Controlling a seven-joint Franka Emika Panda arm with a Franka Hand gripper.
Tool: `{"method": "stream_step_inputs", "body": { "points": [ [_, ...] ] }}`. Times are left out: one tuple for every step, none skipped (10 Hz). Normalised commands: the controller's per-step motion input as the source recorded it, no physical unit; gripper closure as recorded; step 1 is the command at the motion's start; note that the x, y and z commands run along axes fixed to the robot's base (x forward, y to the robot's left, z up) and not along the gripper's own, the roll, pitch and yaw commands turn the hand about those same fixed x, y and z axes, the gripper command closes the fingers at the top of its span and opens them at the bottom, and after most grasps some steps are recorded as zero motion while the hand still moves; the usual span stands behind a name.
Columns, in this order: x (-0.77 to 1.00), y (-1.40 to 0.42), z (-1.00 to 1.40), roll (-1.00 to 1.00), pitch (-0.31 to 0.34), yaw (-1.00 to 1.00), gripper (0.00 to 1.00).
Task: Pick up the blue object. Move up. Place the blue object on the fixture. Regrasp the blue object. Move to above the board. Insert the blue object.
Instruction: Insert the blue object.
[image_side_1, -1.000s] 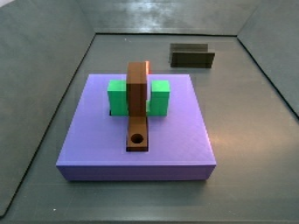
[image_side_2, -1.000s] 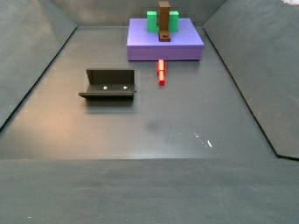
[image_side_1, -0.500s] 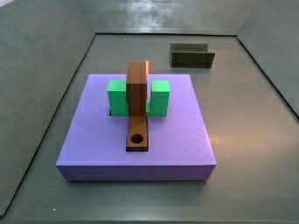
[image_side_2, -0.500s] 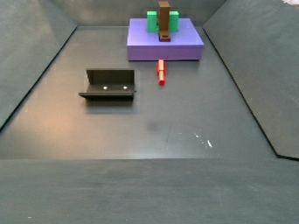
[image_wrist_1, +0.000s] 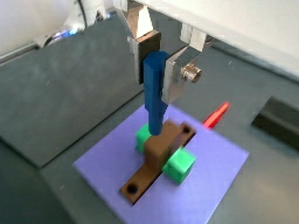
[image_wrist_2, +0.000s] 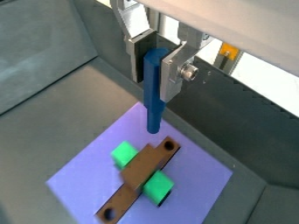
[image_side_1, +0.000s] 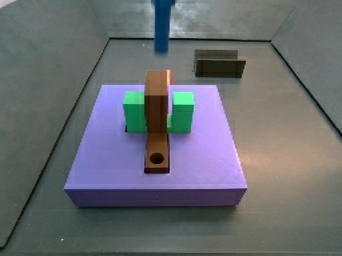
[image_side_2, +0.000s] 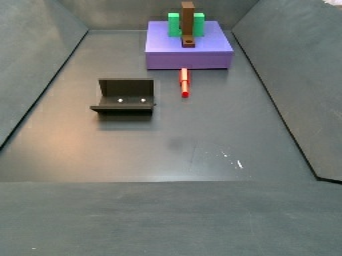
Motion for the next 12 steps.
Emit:
{"method": "stream_step_inputs", "body": {
  "points": [
    [0.16,-0.17,-0.80,-0.14,-0.003,0.03,1.00],
    [0.06,-0.29,-0.82,-0.02,-0.047,0.16,1.00],
    [0.00,-0.27,-0.75,-0.04,-0.051,0.15,1.00],
    [0.00,-0.31,-0.53,-0.02,-0.060,0.09,1.00],
    [-0.05,-0.28,-0.44,-0.04,-0.063,0.07,1.00],
    [-0.07,-0.25,-0.44,-0.05,-0.066,0.04,1.00],
    [0.00,-0.11,-0.11,0.00,-0.009,0.00,1.00],
    [0.00,-0.09,-0.07,0.00,-0.027,0.04,1.00],
    [0.00,0.00,-0.25,0.00,-0.050,0.10,1.00],
    [0.00,0.05,-0.31,0.00,-0.053,0.16,1.00],
    [-0.01,0.00,-0.35,0.00,-0.091,0.33,1.00],
    [0.00,-0.02,-0.33,0.02,-0.096,0.32,1.00]
  ]
}}
